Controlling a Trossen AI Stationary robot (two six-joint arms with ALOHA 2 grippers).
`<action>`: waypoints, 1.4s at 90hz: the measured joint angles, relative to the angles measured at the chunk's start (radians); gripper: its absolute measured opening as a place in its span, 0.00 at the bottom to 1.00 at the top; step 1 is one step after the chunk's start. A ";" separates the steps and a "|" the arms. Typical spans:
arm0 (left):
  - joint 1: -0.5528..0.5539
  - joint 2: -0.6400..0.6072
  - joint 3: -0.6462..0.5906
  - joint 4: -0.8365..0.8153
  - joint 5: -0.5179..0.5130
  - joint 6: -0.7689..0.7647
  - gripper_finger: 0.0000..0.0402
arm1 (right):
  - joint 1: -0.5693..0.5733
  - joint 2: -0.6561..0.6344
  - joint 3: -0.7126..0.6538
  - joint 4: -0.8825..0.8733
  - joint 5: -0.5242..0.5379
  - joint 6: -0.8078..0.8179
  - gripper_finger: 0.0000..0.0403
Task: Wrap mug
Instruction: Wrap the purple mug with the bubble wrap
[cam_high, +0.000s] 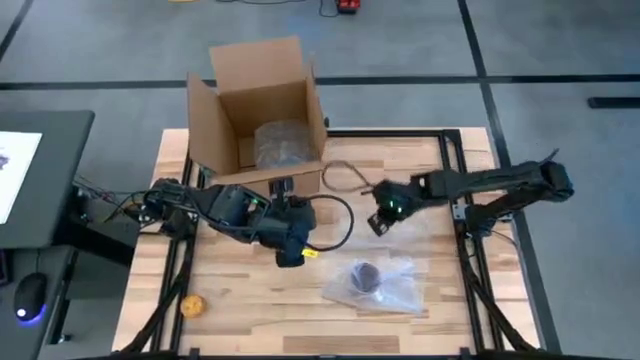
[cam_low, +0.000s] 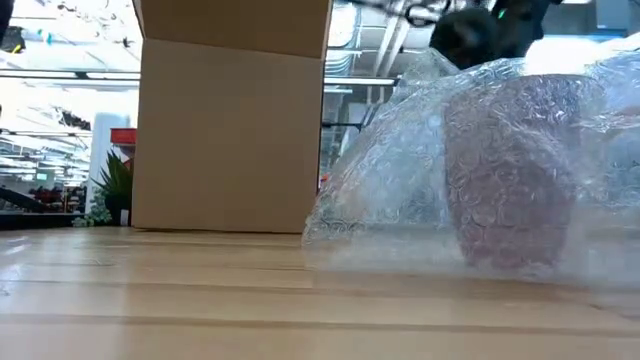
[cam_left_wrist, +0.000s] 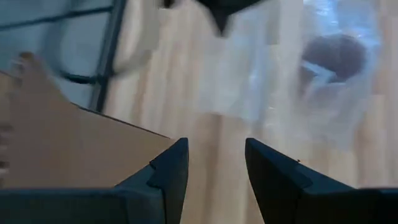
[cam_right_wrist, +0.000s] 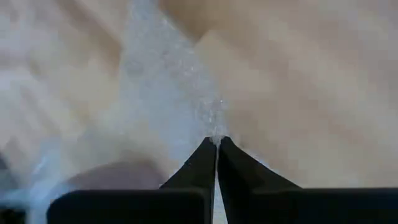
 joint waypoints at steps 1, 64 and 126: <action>0.001 0.000 0.000 0.000 -0.002 0.003 0.35 | 0.012 0.001 0.000 0.008 0.003 0.012 0.00; 0.053 0.001 0.000 0.018 0.000 0.068 0.35 | 0.304 -0.002 0.246 -0.007 0.430 0.342 0.00; 0.099 0.010 0.000 0.074 0.001 -0.051 0.35 | 0.498 0.104 0.319 -0.011 0.449 0.234 0.00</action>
